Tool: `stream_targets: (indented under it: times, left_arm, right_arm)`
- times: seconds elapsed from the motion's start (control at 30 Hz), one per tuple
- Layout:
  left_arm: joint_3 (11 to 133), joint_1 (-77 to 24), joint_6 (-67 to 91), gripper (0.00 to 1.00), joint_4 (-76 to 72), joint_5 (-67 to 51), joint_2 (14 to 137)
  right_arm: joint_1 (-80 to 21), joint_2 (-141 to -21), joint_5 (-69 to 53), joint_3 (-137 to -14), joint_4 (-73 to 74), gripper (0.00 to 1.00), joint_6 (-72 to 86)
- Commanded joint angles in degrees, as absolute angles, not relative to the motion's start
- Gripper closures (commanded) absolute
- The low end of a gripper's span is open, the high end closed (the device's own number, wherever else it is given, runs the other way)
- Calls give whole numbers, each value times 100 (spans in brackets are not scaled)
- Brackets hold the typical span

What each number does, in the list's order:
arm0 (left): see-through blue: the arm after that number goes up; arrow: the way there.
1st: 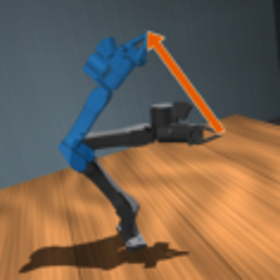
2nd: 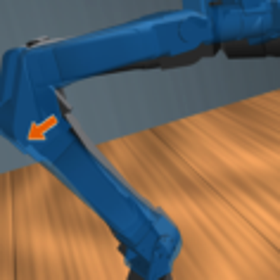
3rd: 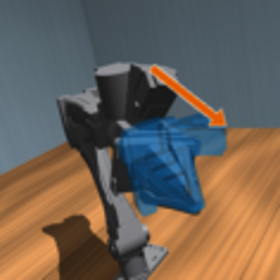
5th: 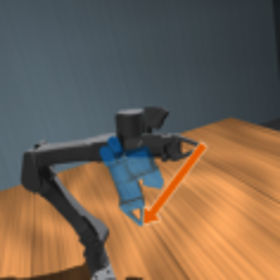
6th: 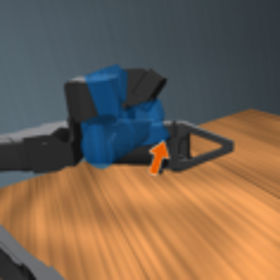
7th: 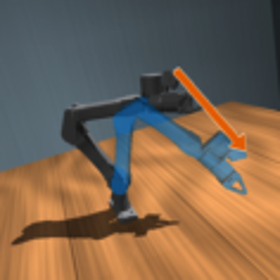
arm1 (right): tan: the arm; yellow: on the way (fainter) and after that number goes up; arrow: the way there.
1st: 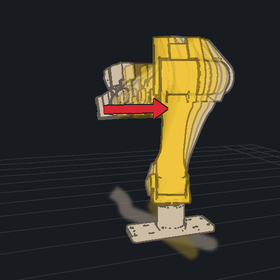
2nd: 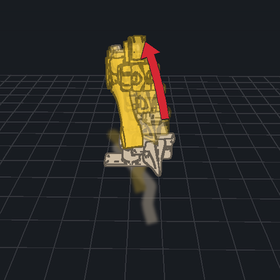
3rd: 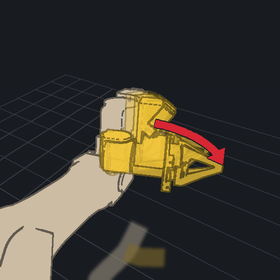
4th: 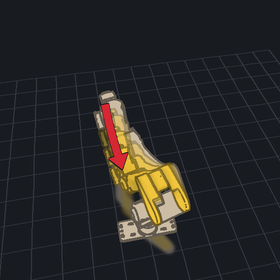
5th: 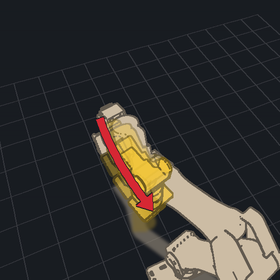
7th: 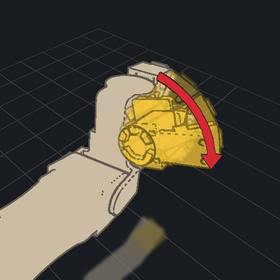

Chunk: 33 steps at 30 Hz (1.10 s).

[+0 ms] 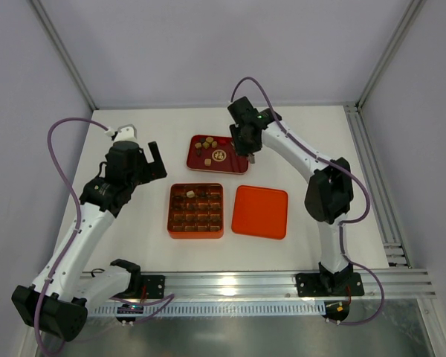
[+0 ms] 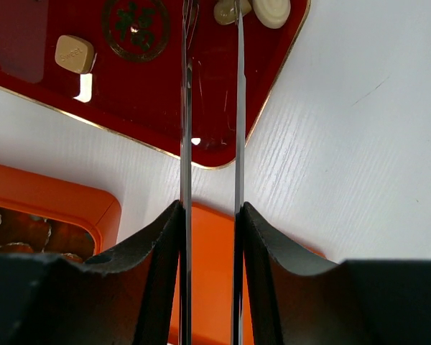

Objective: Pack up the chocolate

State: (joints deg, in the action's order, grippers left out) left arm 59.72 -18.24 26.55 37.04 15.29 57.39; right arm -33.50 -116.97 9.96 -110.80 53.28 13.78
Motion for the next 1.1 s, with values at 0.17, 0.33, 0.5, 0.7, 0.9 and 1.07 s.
stream_targets:
  times: [0.17, 0.33, 0.5, 0.7, 0.9, 1.07]
  left_arm:
    - [5968, -1784, 2619, 0, 3489, 1547, 5748]
    - [5977, -1775, 2628, 0, 3489, 1503, 5783]
    - [5985, -1775, 2654, 0, 3498, 1477, 5792]
    - [5976, -1775, 2645, 0, 3489, 1494, 5792]
    - [5985, -1775, 2654, 0, 3480, 1459, 5809]
    - [5976, -1767, 2654, 0, 3480, 1459, 5792]
  right_arm:
    - [-3313, -11936, 1230, -11461, 5493, 60, 1222]
    - [-3313, -11804, 1283, -11312, 5458, 60, 1222]
    - [-3313, -11812, 1169, -11303, 5511, 60, 1195]
    - [-3313, -11795, 941, -11303, 5572, 60, 1143]
    - [-3322, -11725, 721, -11259, 5651, 60, 1107]
    - [-3349, -11532, 677, -11092, 5581, 60, 1125]
